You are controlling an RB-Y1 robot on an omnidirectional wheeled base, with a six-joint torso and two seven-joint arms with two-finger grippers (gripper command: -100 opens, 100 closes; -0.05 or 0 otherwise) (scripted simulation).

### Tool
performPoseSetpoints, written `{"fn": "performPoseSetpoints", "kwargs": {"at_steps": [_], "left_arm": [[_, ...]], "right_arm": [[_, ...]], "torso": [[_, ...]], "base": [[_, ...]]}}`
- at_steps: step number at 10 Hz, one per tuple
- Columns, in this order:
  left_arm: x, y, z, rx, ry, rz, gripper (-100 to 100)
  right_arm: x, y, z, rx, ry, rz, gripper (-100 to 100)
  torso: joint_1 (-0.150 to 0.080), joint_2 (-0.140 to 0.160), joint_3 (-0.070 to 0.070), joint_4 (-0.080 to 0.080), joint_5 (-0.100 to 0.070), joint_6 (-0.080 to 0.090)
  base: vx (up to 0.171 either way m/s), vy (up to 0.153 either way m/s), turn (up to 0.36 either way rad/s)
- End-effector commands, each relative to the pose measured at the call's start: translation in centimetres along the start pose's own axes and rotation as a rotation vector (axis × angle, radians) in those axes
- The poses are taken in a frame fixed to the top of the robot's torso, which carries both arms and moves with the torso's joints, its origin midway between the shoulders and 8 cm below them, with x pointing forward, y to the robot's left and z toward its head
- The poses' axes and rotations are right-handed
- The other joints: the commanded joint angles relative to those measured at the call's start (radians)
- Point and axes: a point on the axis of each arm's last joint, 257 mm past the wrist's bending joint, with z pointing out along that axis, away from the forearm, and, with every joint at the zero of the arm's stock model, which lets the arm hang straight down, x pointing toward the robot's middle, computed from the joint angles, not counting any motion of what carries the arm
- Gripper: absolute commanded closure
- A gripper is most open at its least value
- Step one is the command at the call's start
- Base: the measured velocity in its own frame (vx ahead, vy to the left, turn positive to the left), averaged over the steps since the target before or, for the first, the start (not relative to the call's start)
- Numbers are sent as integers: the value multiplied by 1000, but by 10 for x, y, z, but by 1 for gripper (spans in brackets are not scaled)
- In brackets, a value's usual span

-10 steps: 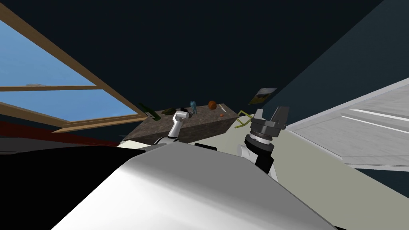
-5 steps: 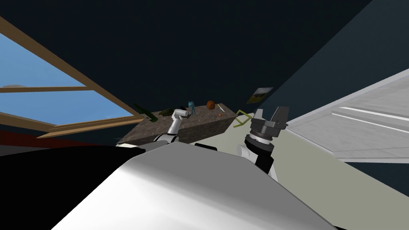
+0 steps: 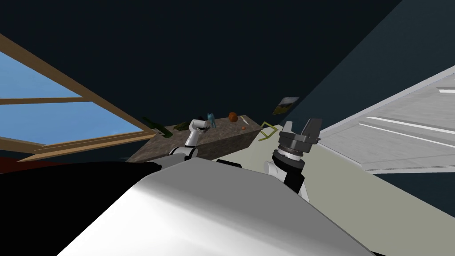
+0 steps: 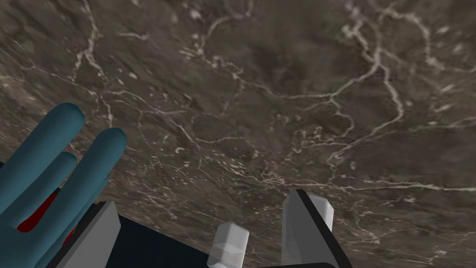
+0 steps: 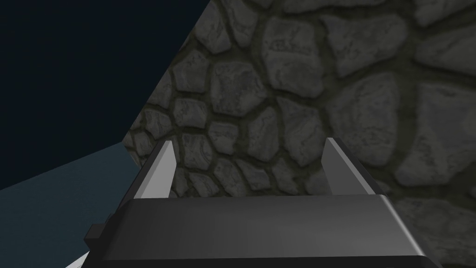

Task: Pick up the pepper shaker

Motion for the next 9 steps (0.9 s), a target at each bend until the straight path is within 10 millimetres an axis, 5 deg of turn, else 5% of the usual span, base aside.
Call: {"fn": "performPoseSetpoints", "kwargs": {"at_steps": [1, 4, 9], "left_arm": [[-11, 20, 3, -70, 3, -9, -100], [-38, 59, 1, -204, -4, -41, -100], [-65, 94, -6, -316, -18, -82, -100]], "right_arm": [[0, 0, 0, 0, 0, 0, 0], [0, 0, 0, 0, 0, 0, 0], [0, 0, 0, 0, 0, 0, 0]], "torso": [[0, 0, 0, 0, 0, 0], [1, 0, 0, 0, 0, 0], [2, 0, 0, 0, 0, 0]], "base": [[17, 2, -42], [26, 13, -70], [22, 25, -30]]}}
